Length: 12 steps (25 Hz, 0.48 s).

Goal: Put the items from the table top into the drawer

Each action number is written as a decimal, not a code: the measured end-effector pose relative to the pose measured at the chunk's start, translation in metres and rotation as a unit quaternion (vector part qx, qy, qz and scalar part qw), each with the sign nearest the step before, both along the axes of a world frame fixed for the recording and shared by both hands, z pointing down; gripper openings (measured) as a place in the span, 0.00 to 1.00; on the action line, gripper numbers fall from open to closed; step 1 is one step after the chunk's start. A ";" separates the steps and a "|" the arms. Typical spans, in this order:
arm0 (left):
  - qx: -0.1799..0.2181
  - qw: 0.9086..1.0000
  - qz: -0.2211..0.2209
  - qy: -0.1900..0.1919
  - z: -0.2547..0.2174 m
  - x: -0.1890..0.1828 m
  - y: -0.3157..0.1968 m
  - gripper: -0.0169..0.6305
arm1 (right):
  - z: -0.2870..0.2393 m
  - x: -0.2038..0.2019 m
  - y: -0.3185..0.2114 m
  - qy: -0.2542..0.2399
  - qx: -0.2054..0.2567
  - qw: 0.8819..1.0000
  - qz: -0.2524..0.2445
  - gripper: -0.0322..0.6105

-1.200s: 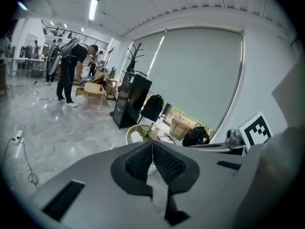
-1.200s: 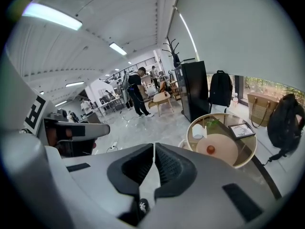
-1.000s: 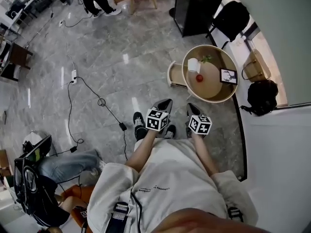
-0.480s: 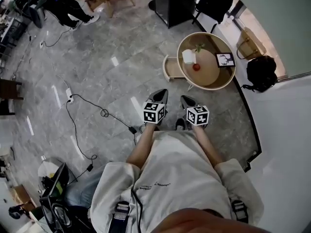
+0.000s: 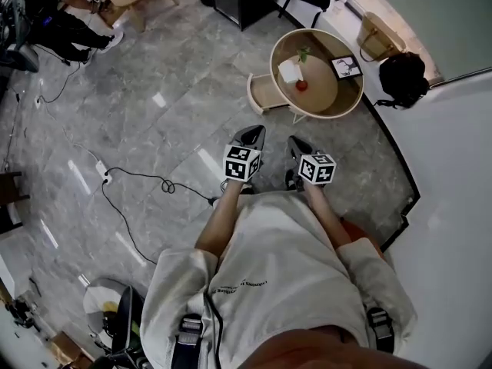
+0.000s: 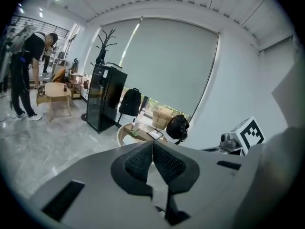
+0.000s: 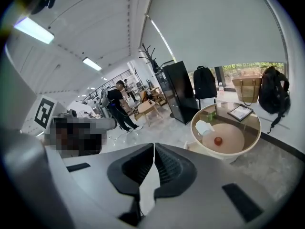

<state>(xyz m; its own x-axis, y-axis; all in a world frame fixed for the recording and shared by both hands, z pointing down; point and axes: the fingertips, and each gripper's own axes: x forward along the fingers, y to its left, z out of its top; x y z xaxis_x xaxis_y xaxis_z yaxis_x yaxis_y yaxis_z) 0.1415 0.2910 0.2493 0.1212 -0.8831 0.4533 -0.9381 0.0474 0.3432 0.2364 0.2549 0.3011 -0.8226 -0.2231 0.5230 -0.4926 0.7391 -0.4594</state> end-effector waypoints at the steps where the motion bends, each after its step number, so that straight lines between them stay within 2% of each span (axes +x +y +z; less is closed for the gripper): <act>1: -0.001 1.000 0.001 0.002 0.003 -0.009 0.005 0.06 | 0.001 -0.004 0.003 0.001 -0.001 1.000 0.010 0.11; 4: -0.010 1.000 -0.007 0.024 0.013 -0.031 0.022 0.06 | 0.003 -0.013 0.014 0.000 -0.007 0.999 0.045 0.11; 7: -0.012 0.998 -0.013 0.052 0.021 -0.042 0.028 0.06 | 0.008 -0.013 0.017 0.014 -0.002 0.998 0.060 0.11; 12: -0.005 0.998 -0.008 0.062 0.027 -0.045 0.026 0.06 | 0.022 -0.008 0.010 0.037 -0.003 0.996 0.080 0.11</act>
<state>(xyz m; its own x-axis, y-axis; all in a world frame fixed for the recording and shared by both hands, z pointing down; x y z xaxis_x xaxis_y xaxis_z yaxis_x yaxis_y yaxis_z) 0.0963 0.3169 0.2766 0.1620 -0.8809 0.4447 -0.8875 0.0669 0.4559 0.2281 0.2653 0.3229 -0.7361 -0.3451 0.5823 -0.6366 0.6452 -0.4224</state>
